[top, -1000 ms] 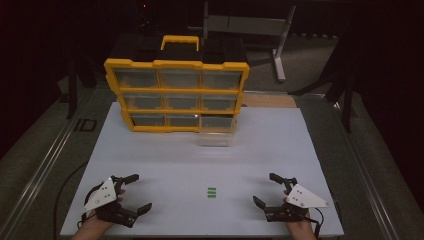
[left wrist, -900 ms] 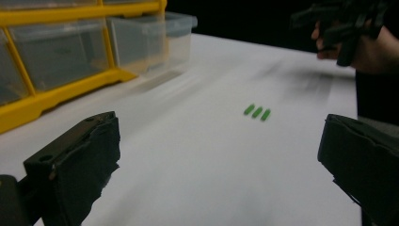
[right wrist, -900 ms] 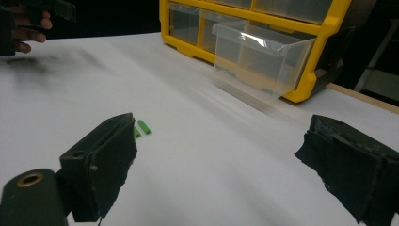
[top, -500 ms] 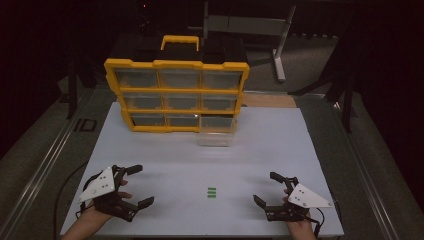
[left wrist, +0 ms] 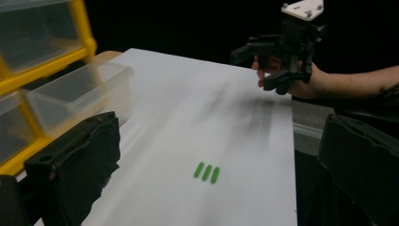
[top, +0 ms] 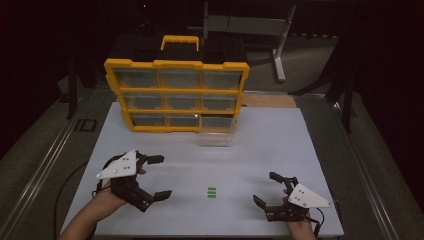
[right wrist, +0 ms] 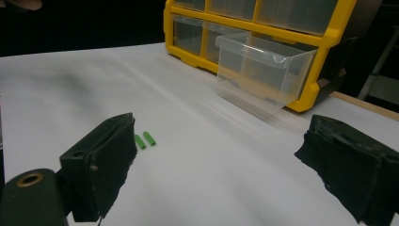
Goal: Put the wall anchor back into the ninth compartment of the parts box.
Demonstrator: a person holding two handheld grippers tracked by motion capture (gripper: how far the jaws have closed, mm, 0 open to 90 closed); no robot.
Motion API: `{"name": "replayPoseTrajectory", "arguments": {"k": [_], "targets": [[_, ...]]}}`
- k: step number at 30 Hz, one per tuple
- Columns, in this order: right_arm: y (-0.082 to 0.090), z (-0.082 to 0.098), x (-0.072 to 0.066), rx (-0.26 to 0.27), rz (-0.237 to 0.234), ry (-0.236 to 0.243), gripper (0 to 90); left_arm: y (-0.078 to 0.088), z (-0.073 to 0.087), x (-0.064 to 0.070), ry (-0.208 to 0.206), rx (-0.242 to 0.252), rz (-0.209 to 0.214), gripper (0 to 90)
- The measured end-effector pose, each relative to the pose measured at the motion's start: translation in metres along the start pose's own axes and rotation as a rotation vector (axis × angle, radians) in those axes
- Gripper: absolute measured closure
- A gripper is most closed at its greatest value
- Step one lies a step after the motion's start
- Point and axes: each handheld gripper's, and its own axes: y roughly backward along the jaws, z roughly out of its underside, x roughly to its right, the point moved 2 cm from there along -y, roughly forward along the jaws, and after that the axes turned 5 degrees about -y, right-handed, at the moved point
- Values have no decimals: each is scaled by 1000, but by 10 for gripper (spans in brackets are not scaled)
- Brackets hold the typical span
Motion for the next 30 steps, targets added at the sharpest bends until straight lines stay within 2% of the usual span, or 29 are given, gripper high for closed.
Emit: {"name": "replayPoseTrajectory", "arguments": {"k": [8,15,30], "targets": [[-1,0,-2,-4,-6,-1,97,-31,-14,-4,-30,14,67,1],[-3,-1,-3,-4,-13,6,96,-52,-16,-7,-42,9,104,1],[-5,1,-3,-14,-20,11,96,-92,8,-6,-56,-51,169,3]]}}
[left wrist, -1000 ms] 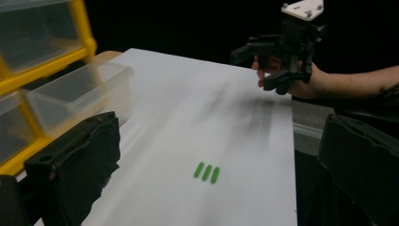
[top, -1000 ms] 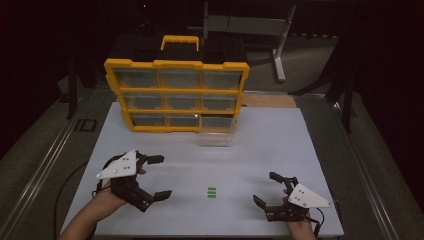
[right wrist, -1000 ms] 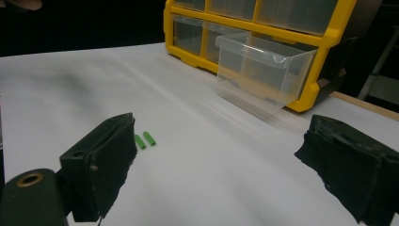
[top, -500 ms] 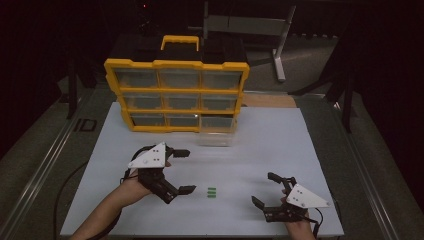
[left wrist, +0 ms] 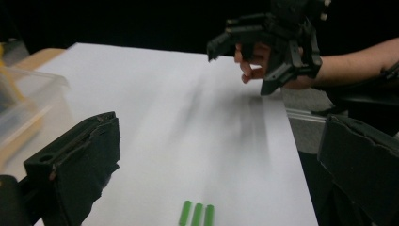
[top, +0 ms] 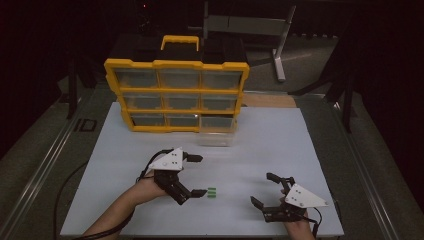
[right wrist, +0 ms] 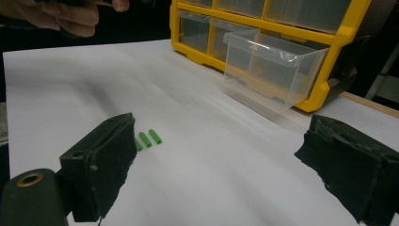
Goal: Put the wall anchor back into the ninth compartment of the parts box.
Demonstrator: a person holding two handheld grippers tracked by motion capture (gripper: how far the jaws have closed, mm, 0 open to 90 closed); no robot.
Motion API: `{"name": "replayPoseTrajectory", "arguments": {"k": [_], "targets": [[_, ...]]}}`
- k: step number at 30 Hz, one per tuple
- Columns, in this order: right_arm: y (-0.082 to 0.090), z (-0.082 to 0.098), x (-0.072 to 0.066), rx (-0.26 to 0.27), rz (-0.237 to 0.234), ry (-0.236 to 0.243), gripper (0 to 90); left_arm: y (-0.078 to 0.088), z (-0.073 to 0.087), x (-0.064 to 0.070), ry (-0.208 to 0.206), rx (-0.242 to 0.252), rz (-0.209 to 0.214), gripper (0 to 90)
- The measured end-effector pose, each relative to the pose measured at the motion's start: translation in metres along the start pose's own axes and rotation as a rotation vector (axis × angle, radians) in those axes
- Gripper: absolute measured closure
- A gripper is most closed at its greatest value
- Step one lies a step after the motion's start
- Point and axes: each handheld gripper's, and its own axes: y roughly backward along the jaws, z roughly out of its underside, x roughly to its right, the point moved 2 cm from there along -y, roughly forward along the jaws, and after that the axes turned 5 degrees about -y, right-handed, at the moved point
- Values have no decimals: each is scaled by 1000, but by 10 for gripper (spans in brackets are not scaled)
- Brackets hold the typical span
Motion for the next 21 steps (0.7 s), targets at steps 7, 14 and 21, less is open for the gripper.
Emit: {"name": "replayPoseTrajectory", "arguments": {"k": [7,14,21], "targets": [[-1,1,0,-12,-1,3,97,-17,19,-2,30,-43,28,77],[-3,2,0,-17,-7,3,96,-26,34,-7,54,-57,37,207],[-3,2,-1,-21,-16,3,96,-40,49,-12,79,-109,47,358]]}}
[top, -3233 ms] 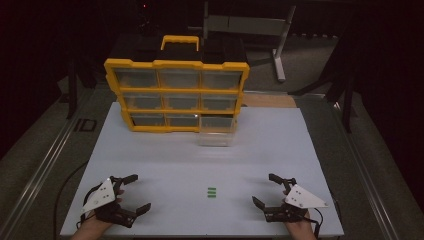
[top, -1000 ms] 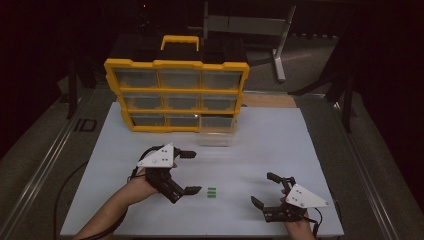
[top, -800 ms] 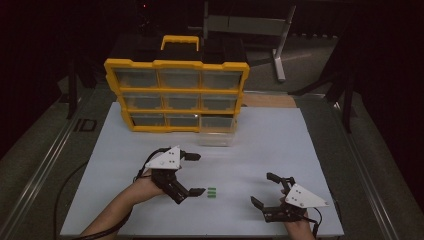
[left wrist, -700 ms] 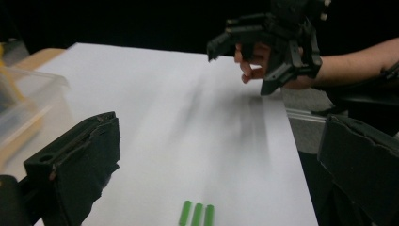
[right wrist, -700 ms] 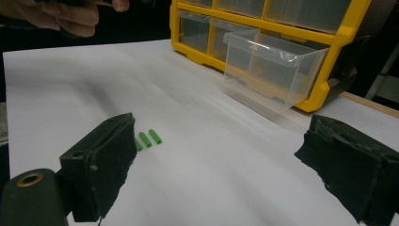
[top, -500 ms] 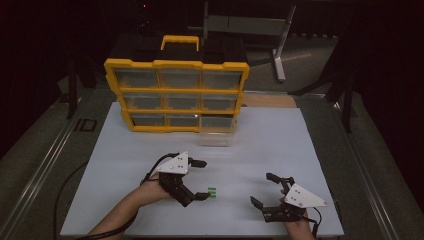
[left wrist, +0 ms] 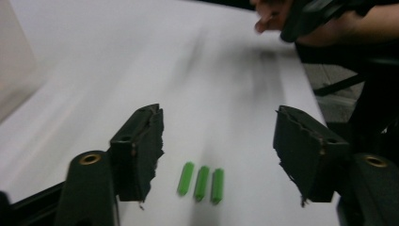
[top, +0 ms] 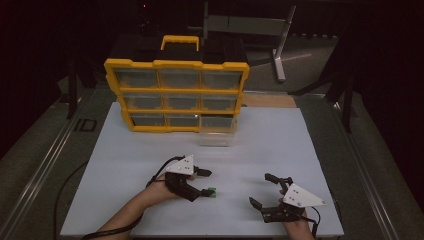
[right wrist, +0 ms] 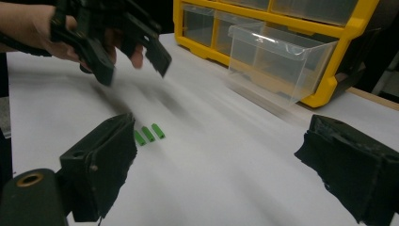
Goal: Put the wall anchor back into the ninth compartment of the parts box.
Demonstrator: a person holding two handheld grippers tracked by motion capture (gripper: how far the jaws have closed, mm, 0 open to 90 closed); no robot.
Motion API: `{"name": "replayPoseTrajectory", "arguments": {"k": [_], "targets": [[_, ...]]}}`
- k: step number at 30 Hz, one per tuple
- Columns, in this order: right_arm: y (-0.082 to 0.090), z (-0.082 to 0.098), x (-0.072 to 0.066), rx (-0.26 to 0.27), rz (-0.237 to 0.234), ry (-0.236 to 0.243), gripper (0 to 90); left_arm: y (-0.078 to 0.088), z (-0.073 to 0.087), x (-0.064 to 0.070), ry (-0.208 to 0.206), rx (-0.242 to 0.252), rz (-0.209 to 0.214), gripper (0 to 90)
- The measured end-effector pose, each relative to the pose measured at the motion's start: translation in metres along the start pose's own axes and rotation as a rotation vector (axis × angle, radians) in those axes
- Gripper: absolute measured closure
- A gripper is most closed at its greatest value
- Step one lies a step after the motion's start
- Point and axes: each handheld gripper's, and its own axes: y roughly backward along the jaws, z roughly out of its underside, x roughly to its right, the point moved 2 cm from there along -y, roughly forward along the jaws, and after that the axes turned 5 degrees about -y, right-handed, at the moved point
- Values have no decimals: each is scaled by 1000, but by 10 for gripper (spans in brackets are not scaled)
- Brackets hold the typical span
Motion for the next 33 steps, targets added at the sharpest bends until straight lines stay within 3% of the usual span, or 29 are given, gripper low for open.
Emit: {"name": "replayPoseTrajectory", "arguments": {"k": [4,8,9,22,33], "targets": [[0,0,0,-4,-3,0,97,-8,7,-4,12,-38,1,461],[-1,0,0,-5,-5,1,97,-12,9,-6,20,-50,-2,510],[-1,0,0,-4,-3,0,96,-17,14,-9,22,-85,-5,559],[0,1,1,-4,0,-1,97,-33,16,-16,16,-222,18,776],[0,1,1,-9,0,0,97,-35,14,-19,0,-249,30,848]]}}
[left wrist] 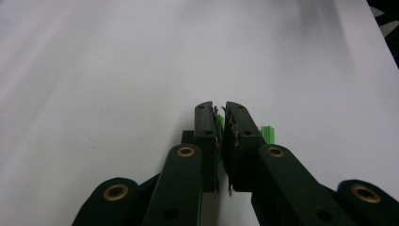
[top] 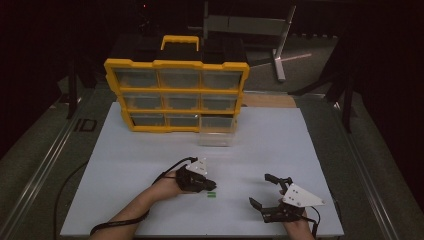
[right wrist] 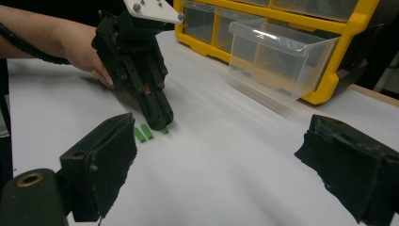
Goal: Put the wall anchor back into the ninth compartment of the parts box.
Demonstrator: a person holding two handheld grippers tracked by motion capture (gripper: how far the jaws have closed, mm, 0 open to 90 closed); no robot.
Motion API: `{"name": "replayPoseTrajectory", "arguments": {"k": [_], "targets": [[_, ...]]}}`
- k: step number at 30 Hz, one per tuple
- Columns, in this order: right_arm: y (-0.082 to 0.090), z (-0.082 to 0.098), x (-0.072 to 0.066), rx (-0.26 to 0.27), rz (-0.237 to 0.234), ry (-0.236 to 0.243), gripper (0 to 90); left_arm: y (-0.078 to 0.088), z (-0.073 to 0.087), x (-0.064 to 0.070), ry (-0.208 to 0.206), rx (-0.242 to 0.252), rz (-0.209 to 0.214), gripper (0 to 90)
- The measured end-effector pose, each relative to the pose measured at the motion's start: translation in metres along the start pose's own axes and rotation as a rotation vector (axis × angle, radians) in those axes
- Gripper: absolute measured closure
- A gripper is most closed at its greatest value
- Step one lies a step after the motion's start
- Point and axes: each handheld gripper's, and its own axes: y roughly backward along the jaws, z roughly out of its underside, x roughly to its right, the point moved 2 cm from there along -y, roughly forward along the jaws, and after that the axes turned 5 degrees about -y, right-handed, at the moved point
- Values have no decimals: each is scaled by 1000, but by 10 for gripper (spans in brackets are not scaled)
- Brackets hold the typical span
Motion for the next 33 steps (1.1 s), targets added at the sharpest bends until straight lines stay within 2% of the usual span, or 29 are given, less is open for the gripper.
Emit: {"name": "replayPoseTrajectory", "arguments": {"k": [6,15,16,17,19,20,24,33], "targets": [[1,0,1,7,5,-4,97,4,-3,0,-18,-21,32,849],[1,-1,0,10,7,-2,97,25,-12,-3,-33,-6,43,849],[2,-1,0,11,7,-2,97,33,-16,-4,-27,8,53,849],[2,-1,0,14,7,-3,97,37,-19,-4,-43,18,44,849],[2,-2,0,16,11,0,96,45,-24,-5,-45,32,56,849],[3,-2,0,16,10,-2,96,50,-27,-5,-63,36,54,849],[3,-2,0,24,15,6,96,65,-40,-6,-85,45,63,849],[5,-4,0,52,26,24,96,100,-70,-11,-136,76,55,849]]}}
